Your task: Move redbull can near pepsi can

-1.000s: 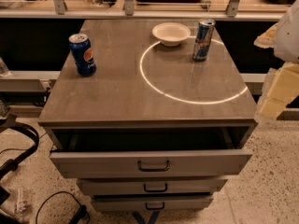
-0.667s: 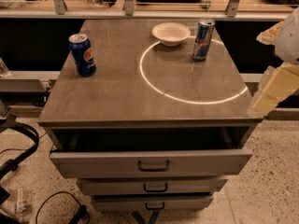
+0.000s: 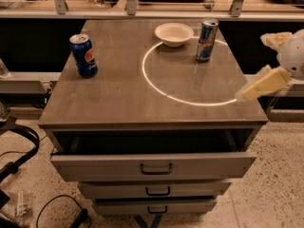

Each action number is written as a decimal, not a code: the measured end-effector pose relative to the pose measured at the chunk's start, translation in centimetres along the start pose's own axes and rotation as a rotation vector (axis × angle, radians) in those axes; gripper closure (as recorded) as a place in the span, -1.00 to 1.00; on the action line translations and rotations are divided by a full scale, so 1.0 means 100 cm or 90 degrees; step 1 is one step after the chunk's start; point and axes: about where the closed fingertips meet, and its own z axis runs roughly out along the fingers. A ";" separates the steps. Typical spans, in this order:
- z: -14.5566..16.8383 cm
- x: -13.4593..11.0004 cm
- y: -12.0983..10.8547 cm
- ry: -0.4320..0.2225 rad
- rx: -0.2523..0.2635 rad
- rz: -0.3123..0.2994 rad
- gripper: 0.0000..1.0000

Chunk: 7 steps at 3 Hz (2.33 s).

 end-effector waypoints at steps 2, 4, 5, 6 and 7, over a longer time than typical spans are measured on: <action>0.045 -0.022 -0.078 -0.231 0.107 0.068 -1.00; 0.056 -0.024 -0.080 -0.252 0.109 0.089 -1.00; 0.094 -0.038 -0.097 -0.322 0.094 0.136 -1.00; 0.142 -0.047 -0.123 -0.380 0.072 0.183 -1.00; 0.171 -0.054 -0.144 -0.407 0.065 0.210 -1.00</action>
Offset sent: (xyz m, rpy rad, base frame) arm 0.0614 -0.0009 0.0071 0.2392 -0.1704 -0.0241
